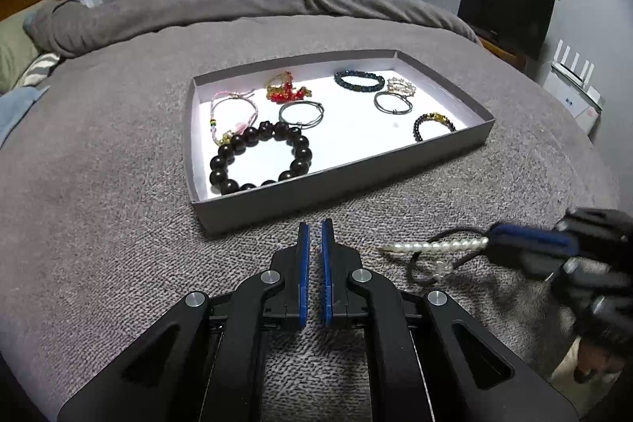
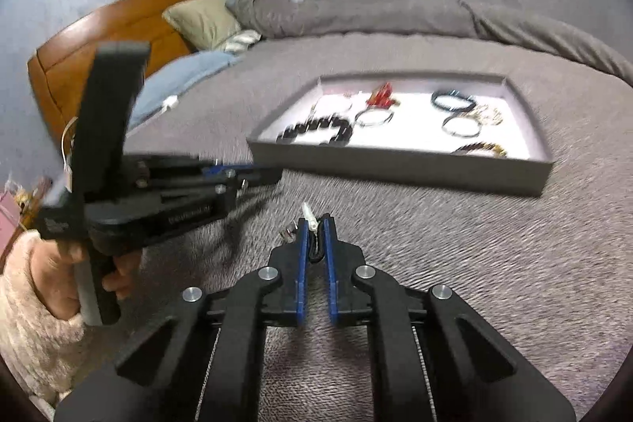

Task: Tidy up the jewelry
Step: 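Grasp the black hair tie with the right tool, then grasp the pearl hair pin with the left tool while the right carries the hair tie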

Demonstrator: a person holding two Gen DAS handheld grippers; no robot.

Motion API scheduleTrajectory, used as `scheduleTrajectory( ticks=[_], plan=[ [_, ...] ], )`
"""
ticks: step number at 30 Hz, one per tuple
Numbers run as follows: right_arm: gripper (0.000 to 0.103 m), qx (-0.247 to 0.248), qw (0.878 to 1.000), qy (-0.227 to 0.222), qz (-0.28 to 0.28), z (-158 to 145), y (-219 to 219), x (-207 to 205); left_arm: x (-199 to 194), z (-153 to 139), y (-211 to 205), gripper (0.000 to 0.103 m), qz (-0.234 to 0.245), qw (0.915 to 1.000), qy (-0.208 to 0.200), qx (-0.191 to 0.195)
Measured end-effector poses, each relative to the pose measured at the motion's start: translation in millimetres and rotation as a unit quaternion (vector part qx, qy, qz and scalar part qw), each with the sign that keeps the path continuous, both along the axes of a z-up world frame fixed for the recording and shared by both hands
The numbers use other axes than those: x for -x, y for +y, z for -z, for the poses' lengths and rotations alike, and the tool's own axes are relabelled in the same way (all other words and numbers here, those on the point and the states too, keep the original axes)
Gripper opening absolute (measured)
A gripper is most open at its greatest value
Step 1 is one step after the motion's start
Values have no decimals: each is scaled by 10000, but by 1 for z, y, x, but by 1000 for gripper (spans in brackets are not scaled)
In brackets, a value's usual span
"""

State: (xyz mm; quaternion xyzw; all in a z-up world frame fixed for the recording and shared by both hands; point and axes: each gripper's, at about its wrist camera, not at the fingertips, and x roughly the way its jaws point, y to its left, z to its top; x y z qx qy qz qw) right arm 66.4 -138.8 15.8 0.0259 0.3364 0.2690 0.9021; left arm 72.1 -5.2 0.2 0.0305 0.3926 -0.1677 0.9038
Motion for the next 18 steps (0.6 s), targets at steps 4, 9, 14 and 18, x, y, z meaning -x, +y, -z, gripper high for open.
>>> scheduleTrajectory(
  ticks=[4,9,14,18],
  plan=[
    [5,-68,9995,-133,265,-8,-16,-2,-2,4,-3,7,10,10000,38,-49],
    [4,-152,9986,-2,509,-8,-40,-9,-2,9,-8,7,91,9999,89,-89],
    [4,3,9970,410,660,6,-55,-24,3,10,-13,7,216,9997,47,-128],
    [4,69,9953,454,858,11,-62,-29,5,12,-19,7,371,9993,83,-69]
  ],
)
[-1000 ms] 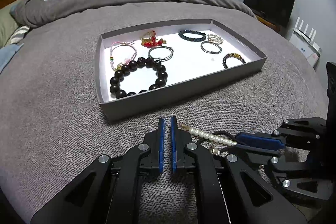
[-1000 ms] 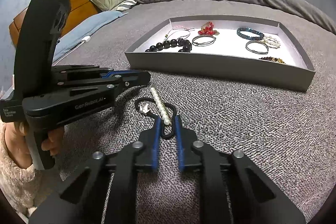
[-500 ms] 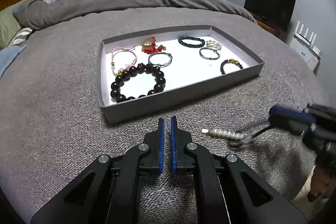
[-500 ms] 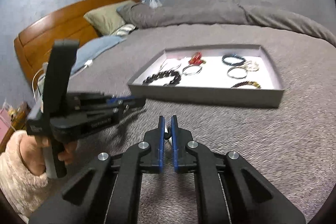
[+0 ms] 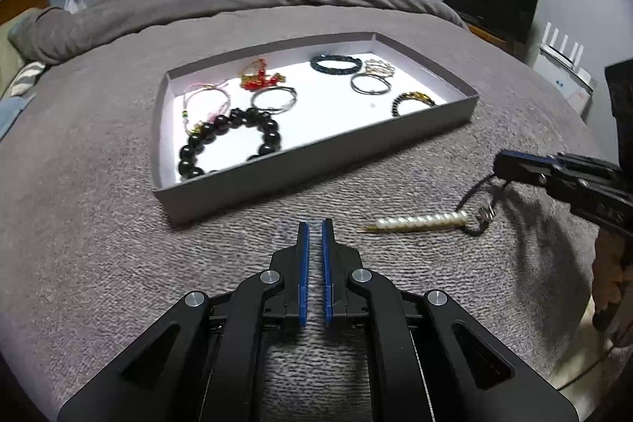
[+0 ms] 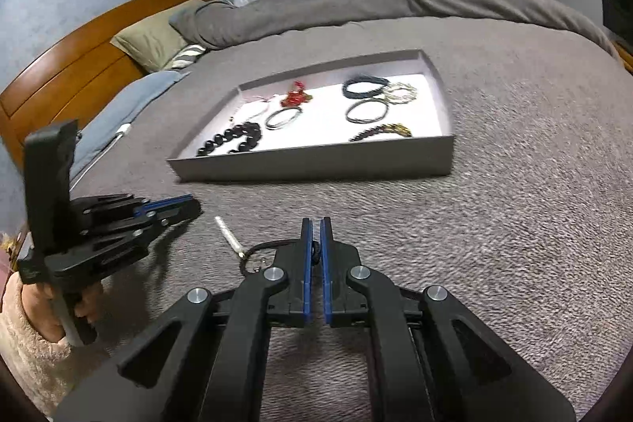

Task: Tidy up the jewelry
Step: 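Grasp the pearl hair pin with the left tool while the right carries the hair tie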

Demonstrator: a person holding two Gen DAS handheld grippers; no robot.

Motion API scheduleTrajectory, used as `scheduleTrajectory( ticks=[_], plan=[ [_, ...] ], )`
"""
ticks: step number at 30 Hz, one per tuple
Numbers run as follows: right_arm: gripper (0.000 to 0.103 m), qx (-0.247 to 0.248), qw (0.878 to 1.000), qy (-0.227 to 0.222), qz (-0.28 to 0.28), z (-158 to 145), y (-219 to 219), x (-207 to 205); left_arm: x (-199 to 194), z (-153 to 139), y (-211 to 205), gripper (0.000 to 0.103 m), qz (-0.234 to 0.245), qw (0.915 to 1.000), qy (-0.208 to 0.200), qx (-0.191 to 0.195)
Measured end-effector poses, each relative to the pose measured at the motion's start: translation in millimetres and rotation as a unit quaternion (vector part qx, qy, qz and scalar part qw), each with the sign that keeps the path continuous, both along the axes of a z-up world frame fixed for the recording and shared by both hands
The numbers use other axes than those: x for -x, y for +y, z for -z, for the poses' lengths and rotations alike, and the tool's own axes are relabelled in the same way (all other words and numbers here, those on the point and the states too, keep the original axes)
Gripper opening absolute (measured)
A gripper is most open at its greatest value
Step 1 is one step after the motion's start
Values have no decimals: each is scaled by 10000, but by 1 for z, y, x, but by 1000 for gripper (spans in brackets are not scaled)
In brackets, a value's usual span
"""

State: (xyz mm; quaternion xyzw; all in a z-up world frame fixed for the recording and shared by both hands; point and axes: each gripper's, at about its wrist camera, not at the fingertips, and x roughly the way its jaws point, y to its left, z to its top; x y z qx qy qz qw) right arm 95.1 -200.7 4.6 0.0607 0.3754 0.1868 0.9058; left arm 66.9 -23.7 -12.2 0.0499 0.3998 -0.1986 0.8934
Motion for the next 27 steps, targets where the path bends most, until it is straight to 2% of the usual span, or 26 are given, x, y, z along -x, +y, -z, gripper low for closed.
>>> scheduleTrajectory(
  ticks=[2,3,4,6,8,13,16,19,23,25,27],
  plan=[
    [4,14,10000,30,37,2,0,-1,3,0,-8,8,164,9999,-22,27],
    [4,61,9999,71,72,4,0,-2,5,-1,-11,15,227,9997,-45,22],
    [4,93,9999,83,80,5,1,-3,7,-2,-15,29,280,9996,-93,5],
    [4,214,9997,71,130,5,2,-2,12,-4,-24,41,412,9988,-253,-60],
    [4,281,9994,54,214,4,-2,-2,13,-5,-31,43,464,9985,-272,-43],
    [4,474,9978,29,457,4,-15,-2,10,-2,-41,66,452,9988,-171,55],
    [4,459,9979,74,456,5,-20,-3,10,-3,-44,74,486,9986,-122,164],
    [4,418,9981,122,427,7,-23,-2,7,-2,-47,76,493,9985,-36,254],
    [4,356,9986,163,355,7,-22,-2,1,7,-55,76,363,9993,43,30],
    [5,354,9987,198,314,8,-22,-2,1,8,-54,71,322,9995,43,5],
    [7,341,9987,225,291,8,-23,-1,2,8,-54,71,310,9995,-6,-20]
  ],
)
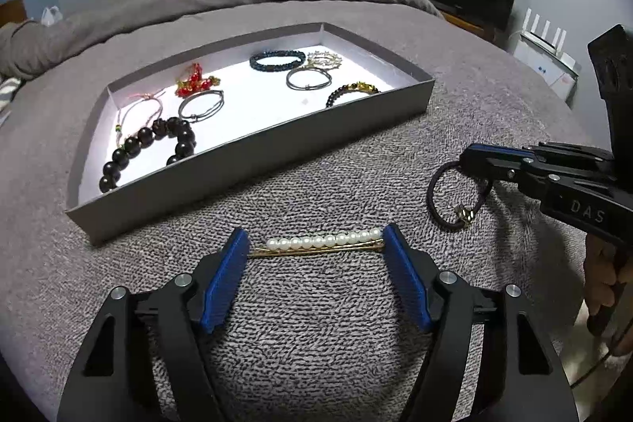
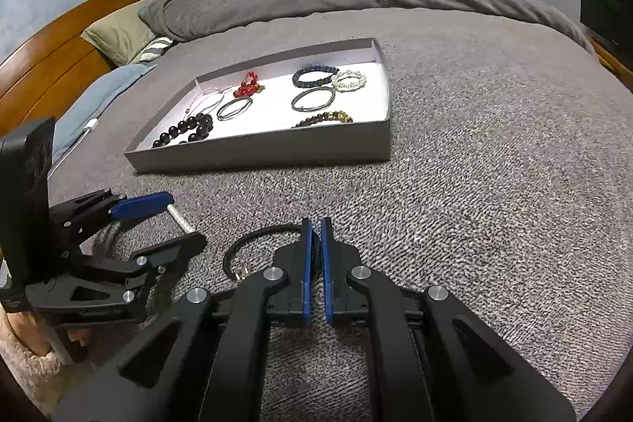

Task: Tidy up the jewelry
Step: 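Grasp the pearl hair pin with the left tool while the right carries the hair tie, then carry both items over the tray and open the right tool to release the hair tie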

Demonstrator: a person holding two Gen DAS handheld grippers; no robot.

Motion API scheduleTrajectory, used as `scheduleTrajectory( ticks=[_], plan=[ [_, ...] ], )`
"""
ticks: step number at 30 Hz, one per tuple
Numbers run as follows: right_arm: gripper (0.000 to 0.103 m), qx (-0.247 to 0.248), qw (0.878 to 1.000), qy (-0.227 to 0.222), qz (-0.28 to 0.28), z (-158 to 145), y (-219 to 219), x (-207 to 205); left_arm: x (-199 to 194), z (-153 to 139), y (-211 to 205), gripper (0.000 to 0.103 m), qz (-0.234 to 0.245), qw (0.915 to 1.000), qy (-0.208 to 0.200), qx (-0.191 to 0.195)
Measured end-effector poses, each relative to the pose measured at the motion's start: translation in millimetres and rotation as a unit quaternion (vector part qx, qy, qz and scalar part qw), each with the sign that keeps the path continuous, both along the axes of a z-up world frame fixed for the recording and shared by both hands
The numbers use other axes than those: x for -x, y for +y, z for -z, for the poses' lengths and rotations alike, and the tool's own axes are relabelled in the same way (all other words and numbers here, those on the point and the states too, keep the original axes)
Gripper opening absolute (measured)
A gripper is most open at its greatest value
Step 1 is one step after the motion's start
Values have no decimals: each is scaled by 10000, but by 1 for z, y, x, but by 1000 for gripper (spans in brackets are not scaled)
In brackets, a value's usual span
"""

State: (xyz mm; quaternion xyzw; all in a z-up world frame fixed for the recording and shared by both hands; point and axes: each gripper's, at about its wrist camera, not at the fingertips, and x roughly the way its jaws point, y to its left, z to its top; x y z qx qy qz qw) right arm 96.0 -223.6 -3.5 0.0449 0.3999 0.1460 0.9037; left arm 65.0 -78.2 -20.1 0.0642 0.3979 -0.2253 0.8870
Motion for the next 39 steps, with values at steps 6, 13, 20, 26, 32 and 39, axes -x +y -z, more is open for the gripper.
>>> scheduleTrajectory(
  ticks=[6,13,20,26,32,39],
  plan=[
    [28,-36,10000,5,12,-2,-4,3,6,-6,5,70,-75,9998,-184,-12],
    [3,135,9999,80,-25,5,4,2,11,-26,28,70,-300,9983,-434,234],
    [3,-250,9977,-612,-118,-26,8,11,4,-40,47,70,-566,9963,-561,315],
    [3,-337,9926,-1157,-143,-68,18,-10,-20,-57,50,70,-673,9948,-642,409],
    [3,-327,9908,-1307,-101,-93,28,-61,-57,-49,25,70,-496,9968,-634,-21],
    [3,-789,9952,-587,-7,-50,24,-124,-104,-30,3,70,-42,9993,-278,-261]
  ],
)
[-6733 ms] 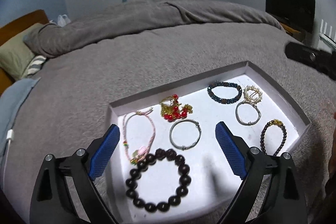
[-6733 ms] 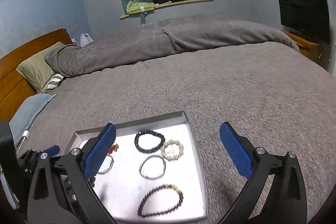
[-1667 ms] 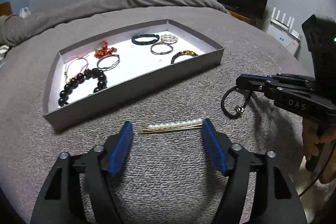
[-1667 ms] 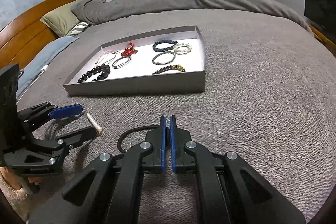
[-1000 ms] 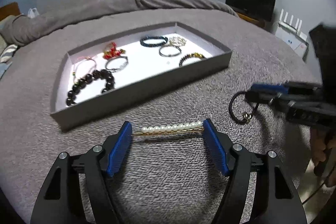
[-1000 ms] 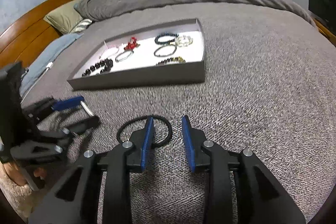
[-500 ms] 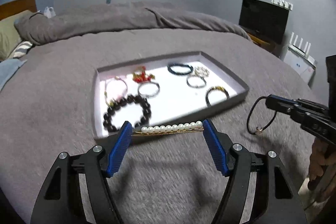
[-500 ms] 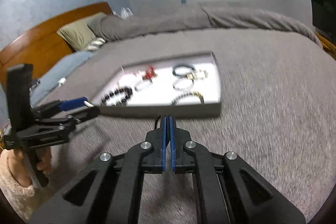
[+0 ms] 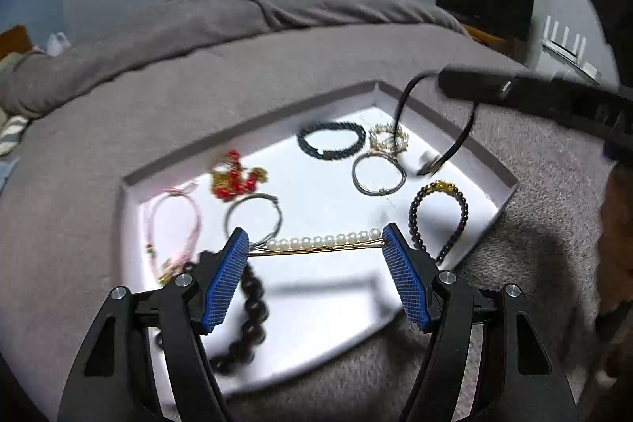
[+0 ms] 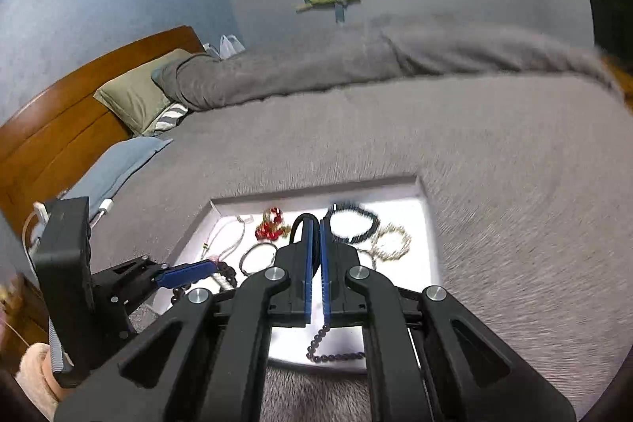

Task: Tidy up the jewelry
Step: 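Carry both items over the tray and open the right tool to release the hair tie, then lower the pearl hair pin into the tray and open the left tool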

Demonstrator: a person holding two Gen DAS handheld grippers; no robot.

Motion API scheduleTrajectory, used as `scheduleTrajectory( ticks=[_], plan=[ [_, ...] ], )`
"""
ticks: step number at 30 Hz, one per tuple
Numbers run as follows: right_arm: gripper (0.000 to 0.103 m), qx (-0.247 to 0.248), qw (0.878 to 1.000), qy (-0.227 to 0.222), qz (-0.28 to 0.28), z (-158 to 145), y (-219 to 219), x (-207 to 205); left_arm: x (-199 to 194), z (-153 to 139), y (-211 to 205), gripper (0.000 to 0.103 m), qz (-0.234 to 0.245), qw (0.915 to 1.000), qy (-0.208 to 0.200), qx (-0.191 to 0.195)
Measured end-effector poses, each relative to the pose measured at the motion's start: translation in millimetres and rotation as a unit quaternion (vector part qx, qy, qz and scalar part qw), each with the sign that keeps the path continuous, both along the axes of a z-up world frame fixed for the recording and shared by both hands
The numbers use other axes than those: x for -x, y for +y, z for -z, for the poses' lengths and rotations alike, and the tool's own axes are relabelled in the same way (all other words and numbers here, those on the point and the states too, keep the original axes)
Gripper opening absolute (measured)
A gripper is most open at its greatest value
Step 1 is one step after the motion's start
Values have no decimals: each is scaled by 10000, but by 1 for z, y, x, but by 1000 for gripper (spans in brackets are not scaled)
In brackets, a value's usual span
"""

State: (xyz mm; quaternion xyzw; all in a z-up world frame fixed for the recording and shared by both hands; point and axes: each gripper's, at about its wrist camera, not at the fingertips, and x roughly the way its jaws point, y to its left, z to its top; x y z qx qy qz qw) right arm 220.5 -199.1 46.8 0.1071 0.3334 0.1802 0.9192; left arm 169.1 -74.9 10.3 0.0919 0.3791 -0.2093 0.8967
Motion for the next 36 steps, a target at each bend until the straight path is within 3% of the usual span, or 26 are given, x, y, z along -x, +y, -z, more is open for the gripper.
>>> scheduleTrajectory(
  ticks=[3,5,15,26,28,32,34,36],
  plan=[
    [3,54,9996,267,-59,19,2,-12,-7,13,-3,70,158,9997,193,-65],
    [3,61,9994,338,-70,25,5,-14,-12,14,1,70,209,9992,316,94],
    [3,425,9981,440,42,44,23,-19,-25,22,6,71,135,9972,688,257],
    [4,254,9988,421,4,47,28,-21,-20,18,8,75,114,9981,567,224],
    [7,282,9988,405,-30,47,29,-21,-20,17,6,77,102,9985,507,173],
    [43,346,9991,191,133,37,23,-15,-18,15,6,79,34,9990,437,114],
    [50,365,9990,115,222,33,18,-13,-17,12,8,81,-83,9992,382,112],
    [68,266,9990,0,359,25,10,-9,-17,10,10,84,-195,9993,317,100]
  ],
)
